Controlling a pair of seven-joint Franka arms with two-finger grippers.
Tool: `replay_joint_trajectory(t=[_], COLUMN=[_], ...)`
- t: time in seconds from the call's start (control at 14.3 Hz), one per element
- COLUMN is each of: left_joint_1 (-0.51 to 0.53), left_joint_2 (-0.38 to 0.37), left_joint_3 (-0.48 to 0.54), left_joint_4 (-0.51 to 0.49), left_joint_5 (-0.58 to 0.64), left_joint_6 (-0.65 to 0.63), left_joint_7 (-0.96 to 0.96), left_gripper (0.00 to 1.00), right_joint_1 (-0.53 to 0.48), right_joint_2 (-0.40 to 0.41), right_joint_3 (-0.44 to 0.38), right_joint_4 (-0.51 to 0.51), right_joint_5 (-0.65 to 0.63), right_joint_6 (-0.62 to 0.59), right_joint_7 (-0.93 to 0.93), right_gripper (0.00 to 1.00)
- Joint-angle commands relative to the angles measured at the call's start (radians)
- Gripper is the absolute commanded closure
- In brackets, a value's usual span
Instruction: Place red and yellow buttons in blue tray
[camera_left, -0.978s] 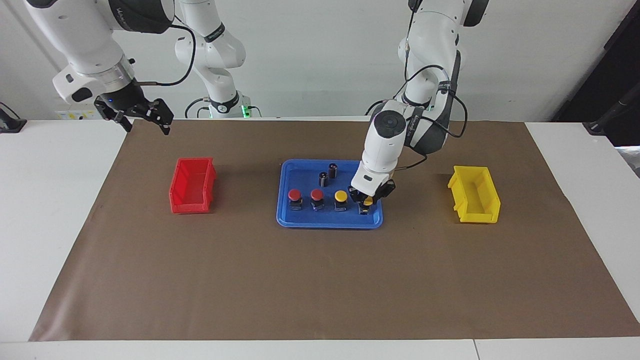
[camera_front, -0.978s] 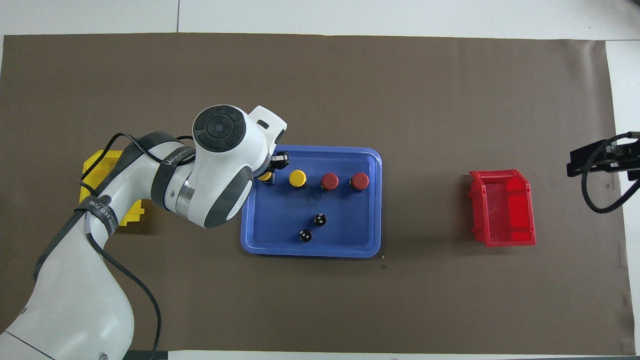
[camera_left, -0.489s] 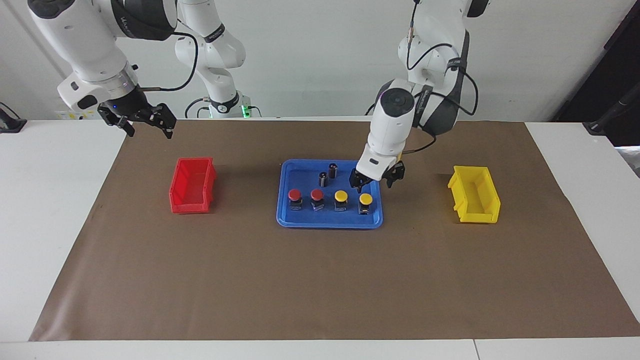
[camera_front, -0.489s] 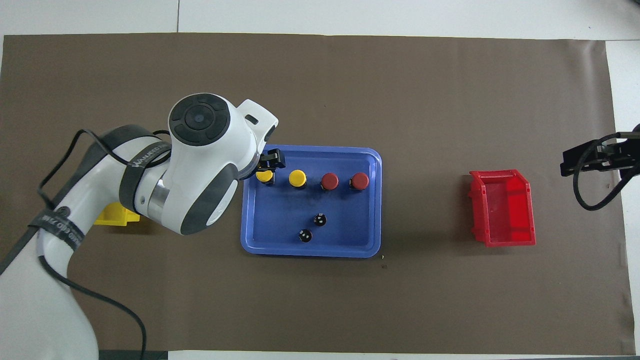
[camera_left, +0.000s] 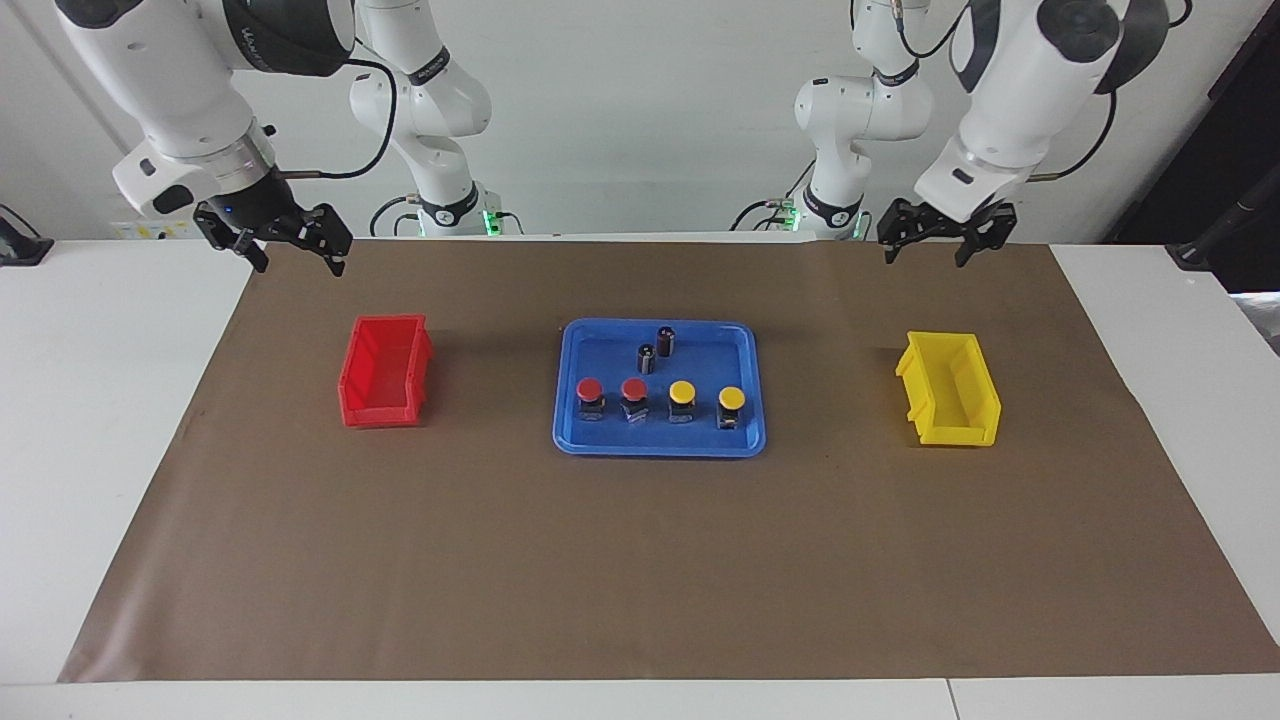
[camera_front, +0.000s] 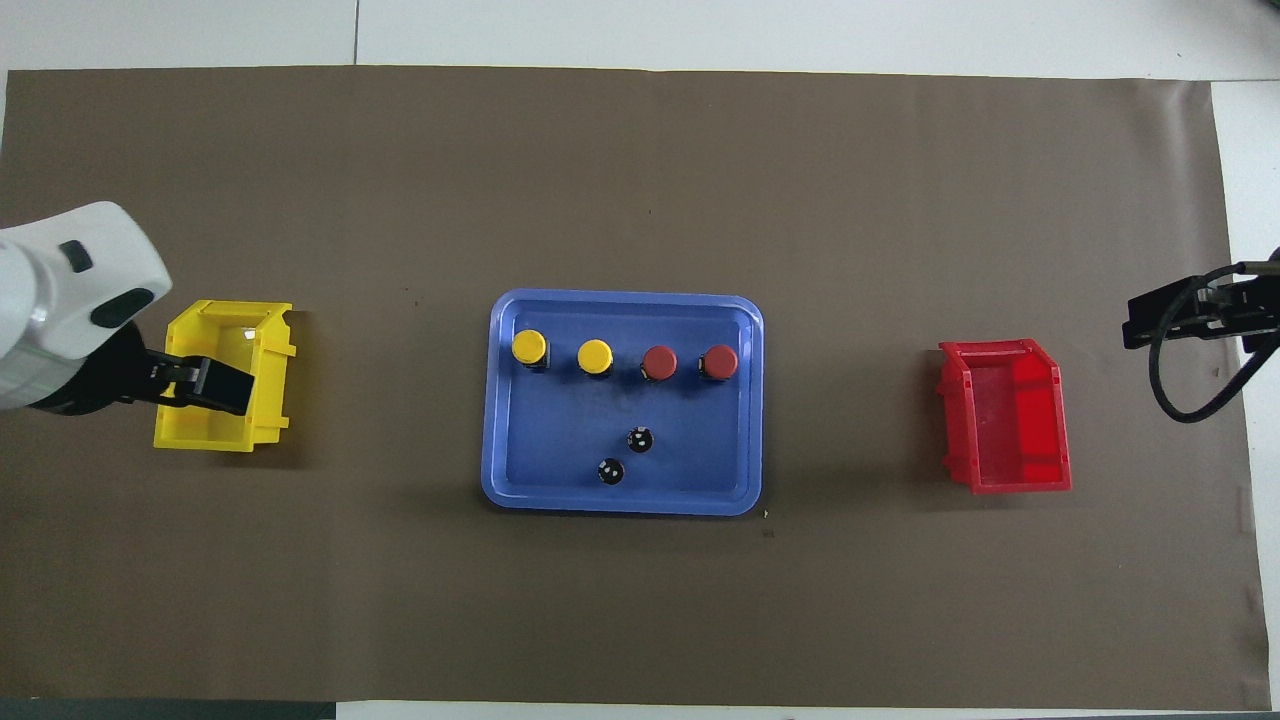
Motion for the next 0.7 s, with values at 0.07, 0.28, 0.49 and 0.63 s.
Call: replay_joint_trajectory(t=[0.07,0.28,0.49,0.63], left_joint_1=[0.119,0.135,0.126,0.123], left_joint_2=[0.006,0.05,0.118,0.118], left_joint_3=[-0.015,-0.013,-0.015,-0.016], left_joint_4=[-0.029,0.012,0.092,0.092], left_joint_5=[0.01,0.007,0.007,0.007], left_joint_6=[0.134,0.187,0.167,0.167], left_joint_7=[0.054,0.053,0.053,0.054], left_gripper=[0.0,0.0,0.0,0.0], right_joint_1=[-0.004,-0.004,-0.006,-0.007], right_joint_2=[-0.015,-0.015,-0.015,-0.015], right_joint_3=[0.008,0.009,0.009,0.008], right_joint_4=[-0.007,-0.005,-0.004,-0.004], right_joint_5=[-0.011,-0.011,-0.011,-0.011], right_joint_6=[0.001,0.001,-0.01,-0.011], right_joint_7=[-0.027,-0.025,-0.025,-0.025], right_gripper=[0.0,0.0,0.0,0.0])
